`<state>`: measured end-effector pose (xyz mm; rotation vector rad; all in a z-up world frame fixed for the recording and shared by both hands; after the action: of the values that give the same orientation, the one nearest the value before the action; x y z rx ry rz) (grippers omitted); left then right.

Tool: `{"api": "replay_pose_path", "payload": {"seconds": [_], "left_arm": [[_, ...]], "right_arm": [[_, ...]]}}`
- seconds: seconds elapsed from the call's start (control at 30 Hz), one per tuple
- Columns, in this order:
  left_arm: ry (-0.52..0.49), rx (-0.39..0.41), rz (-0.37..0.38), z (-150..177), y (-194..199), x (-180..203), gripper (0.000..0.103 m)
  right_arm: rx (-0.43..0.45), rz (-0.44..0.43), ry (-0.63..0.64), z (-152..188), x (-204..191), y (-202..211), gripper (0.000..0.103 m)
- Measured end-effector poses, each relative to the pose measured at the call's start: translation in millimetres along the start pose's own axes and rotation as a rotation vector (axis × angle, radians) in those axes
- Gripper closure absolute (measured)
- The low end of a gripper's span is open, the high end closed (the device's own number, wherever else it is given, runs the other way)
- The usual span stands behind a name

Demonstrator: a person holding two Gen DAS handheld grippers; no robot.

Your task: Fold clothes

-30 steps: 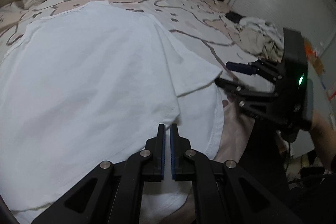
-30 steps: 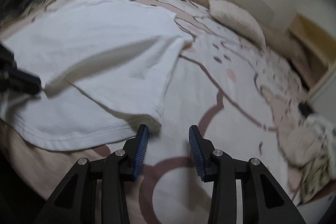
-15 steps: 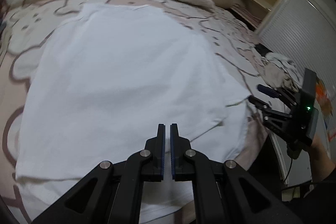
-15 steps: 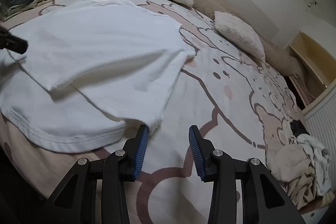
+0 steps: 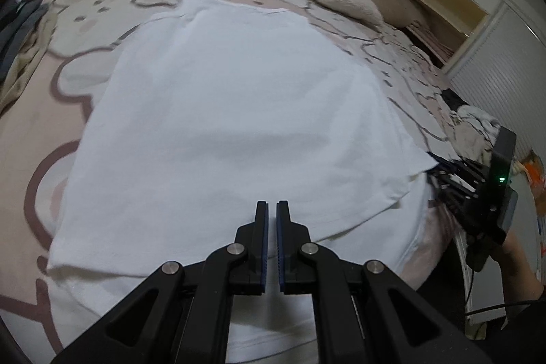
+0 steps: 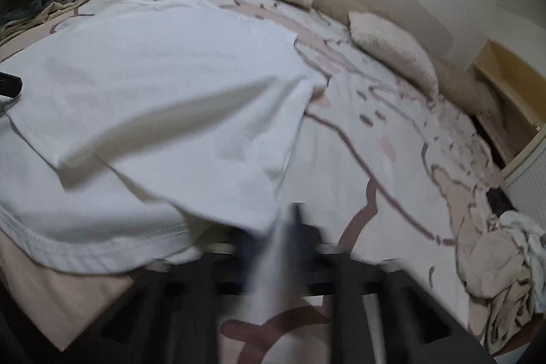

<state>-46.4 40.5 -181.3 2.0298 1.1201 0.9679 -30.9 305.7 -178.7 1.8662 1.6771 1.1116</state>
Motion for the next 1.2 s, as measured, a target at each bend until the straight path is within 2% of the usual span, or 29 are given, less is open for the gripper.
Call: {"api": "replay_pose_path", "payload": {"seconds": [0.1, 0.23, 0.4, 0.47, 0.53, 0.6, 0.63, 0.67, 0.7, 0.8, 0.87, 0.93, 1.0, 1.1, 1.2], "left_arm": [[0.020, -0.018, -0.021, 6, -4, -10, 0.098], [0.022, -0.017, -0.013, 8, -5, -13, 0.098], [-0.030, -0.019, -0.042, 9, -4, -8, 0.098], [-0.046, -0.021, -0.042, 11, 0, -5, 0.098], [-0.062, -0.023, -0.042, 14, 4, -3, 0.098], [-0.092, -0.029, -0.030, 17, 8, 3, 0.098], [-0.113, -0.034, -0.019, 20, 10, 8, 0.098], [-0.135, -0.039, -0.008, 22, 12, 13, 0.098], [-0.169, -0.046, -0.013, 26, 12, 19, 0.098], [-0.256, -0.069, -0.011, 34, 10, 36, 0.098], [-0.311, -0.085, -0.006, 40, 8, 47, 0.098], [-0.357, -0.136, -0.025, 47, 1, 52, 0.098], [-0.378, -0.138, -0.022, 49, 4, 54, 0.098], [-0.343, -0.149, 0.019, 51, 9, 48, 0.098], [-0.300, -0.128, 0.038, 48, 21, 44, 0.098]], "right_arm": [[-0.012, 0.030, -0.008, 1, 12, 5, 0.098], [-0.069, -0.007, -0.117, 4, 39, 11, 0.098], [-0.136, -0.152, -0.364, 14, 71, 2, 0.098], [-0.164, -0.189, -0.411, 16, 76, -5, 0.098], [-0.156, -0.208, -0.416, 17, 78, -3, 0.096], [-0.166, -0.227, -0.411, 19, 78, 1, 0.080], [-0.168, -0.229, -0.401, 21, 78, 5, 0.063], [-0.170, -0.230, -0.391, 22, 78, 9, 0.052], [-0.173, -0.208, -0.370, 26, 78, 13, 0.037], [-0.209, -0.126, -0.307, 37, 78, 24, 0.036], [-0.188, -0.119, -0.328, 36, 80, 38, 0.036], [-0.172, -0.170, -0.303, 25, 61, 37, 0.040], [-0.157, -0.223, -0.275, 14, 40, 35, 0.043], [-0.133, -0.303, -0.233, -3, 9, 33, 0.043], [-0.109, -0.382, -0.190, -20, -22, 32, 0.043]]}}
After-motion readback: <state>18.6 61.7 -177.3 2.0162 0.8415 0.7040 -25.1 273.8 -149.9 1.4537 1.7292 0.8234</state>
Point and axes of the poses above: each gripper's, at about its wrist camera, not at the fingertips, and y roughly against the way its jaws point, x to its right, z to its underside, the point moved 2 cm from there along -y, roughly the way its jaws point, and after that the axes turned 6 degrees about -y, right-handed, at the moved point
